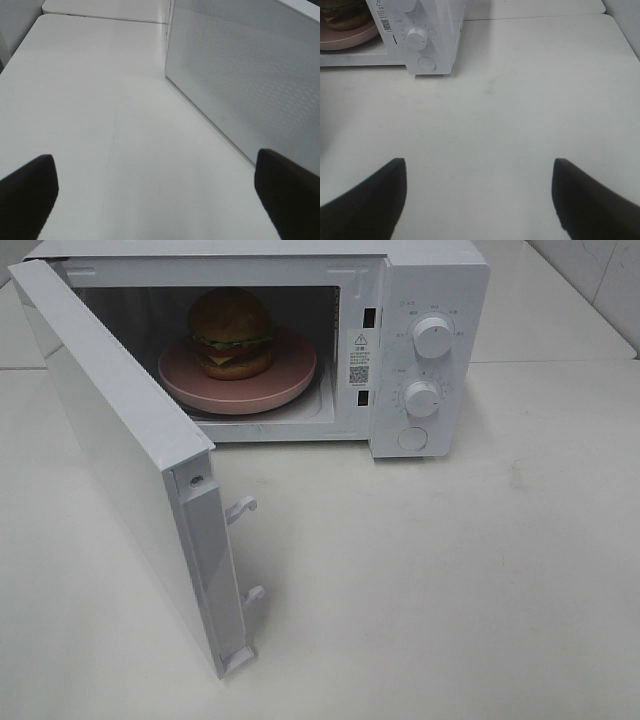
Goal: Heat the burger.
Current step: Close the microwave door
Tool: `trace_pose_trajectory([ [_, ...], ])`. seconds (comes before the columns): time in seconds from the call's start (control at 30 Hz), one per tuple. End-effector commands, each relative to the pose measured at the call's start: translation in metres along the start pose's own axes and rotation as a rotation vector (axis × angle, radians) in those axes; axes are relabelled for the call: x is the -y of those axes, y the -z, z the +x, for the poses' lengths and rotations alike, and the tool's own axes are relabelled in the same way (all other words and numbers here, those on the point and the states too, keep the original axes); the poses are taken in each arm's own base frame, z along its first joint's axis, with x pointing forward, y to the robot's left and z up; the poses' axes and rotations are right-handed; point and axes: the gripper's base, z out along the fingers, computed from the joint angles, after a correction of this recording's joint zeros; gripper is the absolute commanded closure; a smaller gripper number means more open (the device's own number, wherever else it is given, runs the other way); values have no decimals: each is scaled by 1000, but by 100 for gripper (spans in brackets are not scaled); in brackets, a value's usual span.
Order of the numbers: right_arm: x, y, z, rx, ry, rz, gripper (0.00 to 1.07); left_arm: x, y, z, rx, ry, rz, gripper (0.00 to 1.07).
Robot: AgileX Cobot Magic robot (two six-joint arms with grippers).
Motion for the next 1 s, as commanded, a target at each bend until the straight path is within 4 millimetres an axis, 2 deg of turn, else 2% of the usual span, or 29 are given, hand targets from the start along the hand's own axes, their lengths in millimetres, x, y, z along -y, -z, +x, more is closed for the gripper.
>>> trace_pose_trajectory([
  [0.03,0,1,3,18,7,5,31,0,2,1,15,3,-2,6],
  [1.0,0,1,3,18,7,5,32,1,0,0,1,14,2,6],
])
